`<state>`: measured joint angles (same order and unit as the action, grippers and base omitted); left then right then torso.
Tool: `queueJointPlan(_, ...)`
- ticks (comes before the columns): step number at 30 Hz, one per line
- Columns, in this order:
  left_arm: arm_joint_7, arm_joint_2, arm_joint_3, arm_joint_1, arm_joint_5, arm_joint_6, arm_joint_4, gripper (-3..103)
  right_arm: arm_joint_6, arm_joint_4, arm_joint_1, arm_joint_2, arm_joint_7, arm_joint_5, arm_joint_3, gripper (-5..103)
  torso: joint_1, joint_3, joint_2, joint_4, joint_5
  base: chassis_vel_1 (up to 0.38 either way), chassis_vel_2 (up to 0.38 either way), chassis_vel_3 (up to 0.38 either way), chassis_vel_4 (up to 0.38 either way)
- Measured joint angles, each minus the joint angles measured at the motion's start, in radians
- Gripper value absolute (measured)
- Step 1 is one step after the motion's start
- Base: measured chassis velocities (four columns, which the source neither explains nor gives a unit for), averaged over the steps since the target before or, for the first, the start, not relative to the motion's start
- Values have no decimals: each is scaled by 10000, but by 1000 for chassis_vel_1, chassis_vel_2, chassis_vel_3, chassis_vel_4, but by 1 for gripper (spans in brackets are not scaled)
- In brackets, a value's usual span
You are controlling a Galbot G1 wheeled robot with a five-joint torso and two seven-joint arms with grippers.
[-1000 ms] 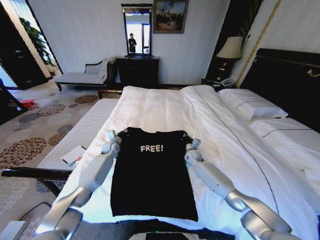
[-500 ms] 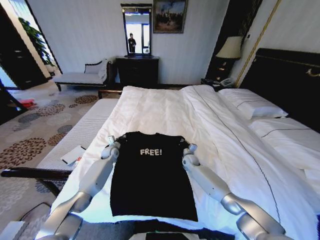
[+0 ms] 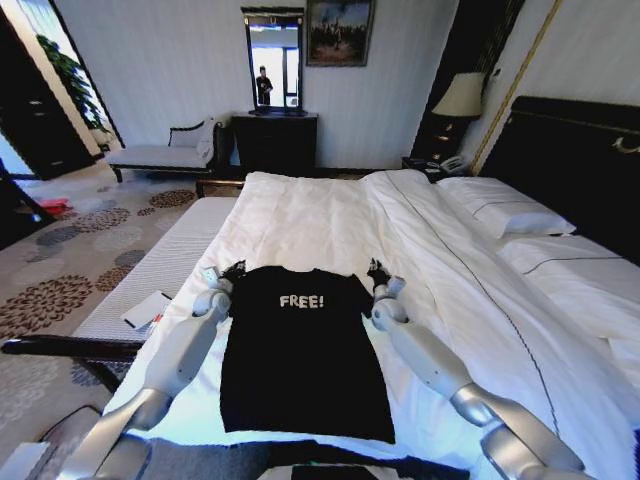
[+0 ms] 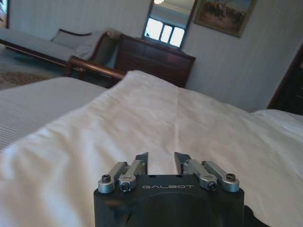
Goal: Fold the clothes on the bed.
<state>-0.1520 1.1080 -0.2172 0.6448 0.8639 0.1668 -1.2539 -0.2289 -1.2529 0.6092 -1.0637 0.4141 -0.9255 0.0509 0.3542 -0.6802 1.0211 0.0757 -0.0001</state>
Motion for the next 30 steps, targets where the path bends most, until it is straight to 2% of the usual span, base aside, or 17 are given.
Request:
queueJointPlan(1,0,0,0,0,0,0,0,33,0,0,0,0,0,0,0,32,0,0,0,0,0,0,0,0,0)
queueJointPlan(3,-124,-149,-379,231,123,9,-345,44,-49,-427,221,293,75,78,-146,43,0,-1,-1,-5,-1,0,0,0,0)
queueJointPlan(4,-178,-203,-523,310,185,11,-492,49,-50,-622,317,397,115,79,-186,43,1,0,-1,-4,-1,0,0,0,0)
queueJointPlan(6,-395,-474,-1167,711,544,30,-1296,60,0,-1521,835,901,297,8,-285,54,2,0,-1,-4,0,0,0,0,0)
queueJointPlan(7,-516,-602,-1424,904,815,43,-1741,60,108,-1960,1127,1109,428,-97,-305,59,2,0,-1,-3,-1,0,0,0,0)
queueJointPlan(8,-516,-602,-1424,904,815,43,-1741,60,108,-1960,1127,1109,428,-97,-305,59,2,0,-1,-3,-1,0,0,0,0)
queueJointPlan(9,-623,-739,-1632,1082,1087,52,-2134,66,229,-2335,1380,1255,544,-240,-321,65,1,0,0,2,-1,0,0,0,0)
queueJointPlan(11,-915,-1087,-2208,1520,1841,84,-3174,76,617,-3334,2037,1549,853,-845,-467,70,-2,0,0,-4,4,0,0,0,0)
queueJointPlan(12,-915,-1087,-2208,1520,1841,84,-3174,76,617,-3334,2037,1549,853,-845,-467,70,-2,0,0,-4,4,0,0,0,0)
queueJointPlan(13,-968,-1231,-2475,1675,2260,104,-3796,82,791,-3863,2441,1648,997,-1136,-640,76,-3,1,0,-11,-3,0,0,0,0)
queueJointPlan(14,-976,-1308,-2594,1716,2466,120,-4118,82,851,-4042,2597,1673,1043,-1224,-726,81,-3,2,1,-9,-2,0,0,0,0)
queueJointPlan(15,-974,-1409,-2724,1735,2714,124,-4558,87,944,-4286,2843,1708,1116,-1336,-861,81,-3,2,1,-10,-1,0,0,0,0)
queueJointPlan(16,-960,-1610,-2854,1693,3206,145,-5421,93,1130,-4740,3281,1746,1324,-1517,-1092,91,-3,2,1,1,3,0,0,0,0)
queueJointPlan(17,-998,-1729,-2891,1647,3524,173,-5939,97,1214,-4915,3457,1751,1438,-1557,-1147,91,-2,2,1,4,1,0,0,0,0)
queueJointPlan(20,-1170,-1956,-2952,1624,3979,254,-6727,99,1355,-5132,3654,1742,1585,-1516,-1095,99,-2,2,1,9,4,0,0,0,0)
queueJointPlan(23,-1602,-2280,-3092,1708,4619,457,-7933,100,1595,-5297,3813,1672,1800,-1152,-596,100,-2,1,1,-4,5,0,0,0,0)
queueJointPlan(30,-1837,-2208,-3238,2110,4796,577,-8688,100,1658,-4517,3580,1459,1809,-566,86,100,-1,0,1,-5,-2,0,0,0,0)
